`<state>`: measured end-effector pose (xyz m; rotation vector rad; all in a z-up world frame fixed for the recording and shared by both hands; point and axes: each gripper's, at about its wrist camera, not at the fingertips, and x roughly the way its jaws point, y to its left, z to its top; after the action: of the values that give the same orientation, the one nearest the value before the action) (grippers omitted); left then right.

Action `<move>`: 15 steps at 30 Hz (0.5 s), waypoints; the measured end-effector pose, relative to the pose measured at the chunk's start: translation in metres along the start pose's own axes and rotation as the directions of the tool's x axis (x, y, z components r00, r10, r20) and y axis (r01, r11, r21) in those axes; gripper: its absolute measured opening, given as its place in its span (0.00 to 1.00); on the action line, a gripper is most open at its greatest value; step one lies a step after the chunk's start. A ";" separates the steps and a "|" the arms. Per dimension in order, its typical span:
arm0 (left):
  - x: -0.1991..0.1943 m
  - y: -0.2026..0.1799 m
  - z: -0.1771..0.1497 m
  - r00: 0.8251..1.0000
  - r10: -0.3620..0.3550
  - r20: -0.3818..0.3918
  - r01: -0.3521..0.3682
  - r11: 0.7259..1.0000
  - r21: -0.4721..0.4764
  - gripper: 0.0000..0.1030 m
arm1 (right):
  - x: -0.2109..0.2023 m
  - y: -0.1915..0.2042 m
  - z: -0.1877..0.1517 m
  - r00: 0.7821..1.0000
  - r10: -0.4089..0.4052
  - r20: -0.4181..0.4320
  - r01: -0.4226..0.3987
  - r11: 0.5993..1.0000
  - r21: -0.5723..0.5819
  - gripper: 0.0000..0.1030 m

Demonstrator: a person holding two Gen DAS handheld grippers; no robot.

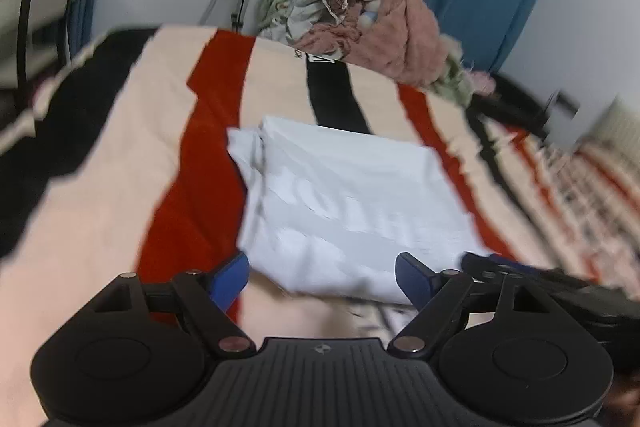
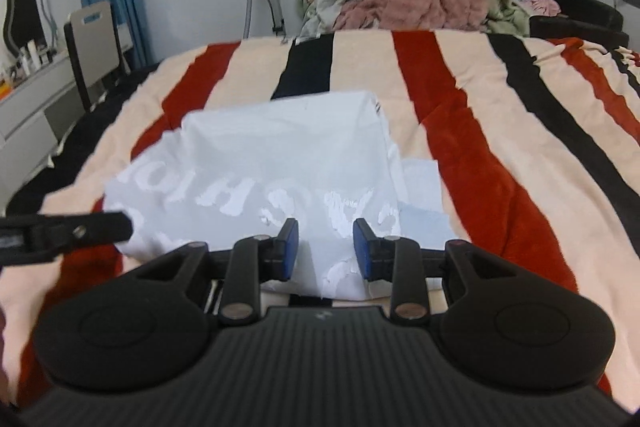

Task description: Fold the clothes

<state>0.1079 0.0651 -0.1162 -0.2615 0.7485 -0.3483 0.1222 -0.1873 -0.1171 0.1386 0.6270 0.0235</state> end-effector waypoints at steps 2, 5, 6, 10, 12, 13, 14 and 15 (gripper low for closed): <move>0.000 0.009 -0.005 0.997 -0.076 -0.029 0.073 0.993 -0.098 0.82 | -0.001 0.000 0.002 1.000 -0.010 0.009 0.010 1.000 0.002 0.32; 0.014 0.025 -0.012 0.982 -0.173 -0.070 0.150 0.954 -0.259 0.81 | 0.003 -0.002 0.004 1.000 -0.022 0.002 0.022 1.000 0.010 0.32; 0.022 0.031 -0.014 0.977 -0.196 -0.080 0.162 0.936 -0.314 0.81 | 0.005 -0.002 0.004 1.000 -0.022 -0.002 0.022 1.000 0.015 0.32; 0.052 0.054 -0.020 0.971 -0.227 -0.076 0.160 0.852 -0.499 0.79 | 0.009 -0.003 0.004 0.999 -0.030 -0.017 0.031 0.999 0.024 0.32; 0.060 0.060 -0.020 0.974 -0.223 -0.048 0.162 0.824 -0.543 0.79 | 0.011 -0.003 0.003 0.999 -0.038 -0.023 0.038 0.999 0.025 0.32; 0.062 0.061 -0.019 0.975 -0.220 -0.029 0.167 0.816 -0.553 0.78 | 0.012 -0.003 0.003 0.999 -0.040 -0.027 0.040 0.999 0.027 0.32; 0.062 0.061 -0.018 0.976 -0.217 -0.008 0.177 0.815 -0.552 0.78 | 0.013 -0.003 0.003 0.999 -0.041 -0.031 0.042 0.999 0.027 0.32; 0.061 0.060 -0.017 0.976 -0.216 0.013 0.187 0.815 -0.549 0.75 | 0.013 -0.003 0.002 0.998 -0.043 -0.035 0.044 0.999 0.026 0.32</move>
<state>0.1500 0.0940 -0.1869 -0.8877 0.8633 -0.3350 0.1343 -0.1893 -0.1237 0.1506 0.6647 -0.0242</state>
